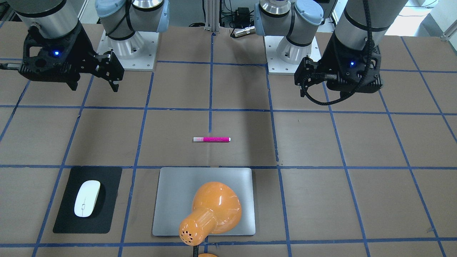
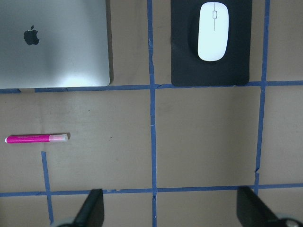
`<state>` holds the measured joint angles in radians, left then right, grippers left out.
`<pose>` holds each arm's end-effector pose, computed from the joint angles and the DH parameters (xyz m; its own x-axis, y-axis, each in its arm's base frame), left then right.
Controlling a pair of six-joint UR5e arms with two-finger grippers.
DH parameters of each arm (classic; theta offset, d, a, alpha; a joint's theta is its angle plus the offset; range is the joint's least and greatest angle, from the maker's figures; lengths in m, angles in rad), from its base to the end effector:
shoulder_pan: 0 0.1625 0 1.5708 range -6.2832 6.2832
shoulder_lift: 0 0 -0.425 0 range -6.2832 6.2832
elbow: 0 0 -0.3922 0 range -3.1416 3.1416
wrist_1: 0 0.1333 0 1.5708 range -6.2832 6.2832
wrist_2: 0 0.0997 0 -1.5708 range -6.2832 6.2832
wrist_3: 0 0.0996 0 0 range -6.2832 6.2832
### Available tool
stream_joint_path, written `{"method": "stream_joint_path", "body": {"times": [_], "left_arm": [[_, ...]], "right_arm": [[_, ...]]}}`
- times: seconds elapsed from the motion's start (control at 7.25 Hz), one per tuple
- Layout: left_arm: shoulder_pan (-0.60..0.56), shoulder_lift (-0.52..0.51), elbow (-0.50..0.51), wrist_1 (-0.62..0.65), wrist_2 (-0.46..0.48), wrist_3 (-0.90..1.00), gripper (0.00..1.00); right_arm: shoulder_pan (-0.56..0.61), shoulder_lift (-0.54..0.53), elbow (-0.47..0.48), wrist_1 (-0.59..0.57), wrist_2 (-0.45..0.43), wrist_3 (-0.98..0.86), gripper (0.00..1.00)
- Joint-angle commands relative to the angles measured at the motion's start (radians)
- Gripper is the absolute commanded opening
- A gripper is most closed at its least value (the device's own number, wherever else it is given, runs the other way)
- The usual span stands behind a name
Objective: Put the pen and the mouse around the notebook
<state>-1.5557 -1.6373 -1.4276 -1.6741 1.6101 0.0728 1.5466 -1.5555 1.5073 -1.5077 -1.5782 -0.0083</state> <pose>-0.1216 -0.5182 0.5145 -0.9976 0.0587 -0.0372 0.0576 0.9979 0.0294 0.1205 -0.4995 0.5053 -0.9998 0.0158 0.0073 0.0159 0.9998 0.0150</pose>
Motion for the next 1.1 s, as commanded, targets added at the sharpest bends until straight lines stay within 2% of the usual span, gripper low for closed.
{"method": "stream_joint_path", "body": {"times": [0.0, 0.28, 0.97], "left_arm": [[0.023, 0.01, -0.002, 0.008, -0.022, -0.074, 1.0], [0.034, 0.014, -0.006, 0.014, -0.067, -0.087, 1.0], [0.034, 0.017, -0.011, 0.013, -0.052, -0.065, 1.0]], "right_arm": [[0.001, -0.002, -0.001, -0.003, 0.001, 0.01, 1.0], [0.001, -0.002, -0.001, -0.002, 0.001, 0.024, 1.0], [0.001, 0.0, -0.002, 0.0, 0.001, 0.022, 1.0]]}}
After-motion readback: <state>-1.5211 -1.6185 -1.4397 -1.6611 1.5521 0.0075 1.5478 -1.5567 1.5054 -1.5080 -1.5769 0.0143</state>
